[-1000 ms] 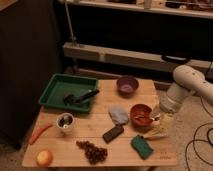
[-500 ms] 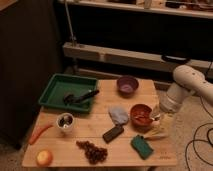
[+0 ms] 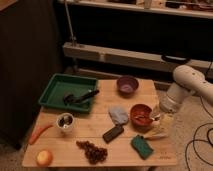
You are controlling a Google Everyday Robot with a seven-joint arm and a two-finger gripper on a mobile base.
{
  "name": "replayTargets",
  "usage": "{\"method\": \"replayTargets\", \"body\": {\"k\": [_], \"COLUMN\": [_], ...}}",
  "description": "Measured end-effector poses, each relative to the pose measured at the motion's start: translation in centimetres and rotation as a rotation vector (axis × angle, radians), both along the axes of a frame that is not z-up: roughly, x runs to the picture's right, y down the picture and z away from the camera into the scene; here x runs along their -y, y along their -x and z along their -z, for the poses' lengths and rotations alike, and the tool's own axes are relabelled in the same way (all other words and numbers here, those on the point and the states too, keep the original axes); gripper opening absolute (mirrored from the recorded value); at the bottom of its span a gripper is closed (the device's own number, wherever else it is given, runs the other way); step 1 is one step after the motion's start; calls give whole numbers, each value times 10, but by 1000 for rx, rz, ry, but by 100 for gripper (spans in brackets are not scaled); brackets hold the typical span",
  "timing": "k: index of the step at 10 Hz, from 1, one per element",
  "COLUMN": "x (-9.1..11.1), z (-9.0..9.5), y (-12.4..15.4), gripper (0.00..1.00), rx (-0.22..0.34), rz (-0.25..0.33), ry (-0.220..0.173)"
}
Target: Place banana in red bowl
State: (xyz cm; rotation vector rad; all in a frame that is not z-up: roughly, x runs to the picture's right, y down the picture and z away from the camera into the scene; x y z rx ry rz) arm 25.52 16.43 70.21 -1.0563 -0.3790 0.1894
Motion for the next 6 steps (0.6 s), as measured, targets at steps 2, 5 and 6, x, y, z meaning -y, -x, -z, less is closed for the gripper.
{"method": "replayTargets", "body": {"k": [2,5,6], "x": [0,-13,-24], "z": [1,9,16], "y": [0,1,2], "gripper": [63,63,63], "rx": [-1,-45,-56], "rz": [3,7,3], "ry": [-1,-56,-83]}}
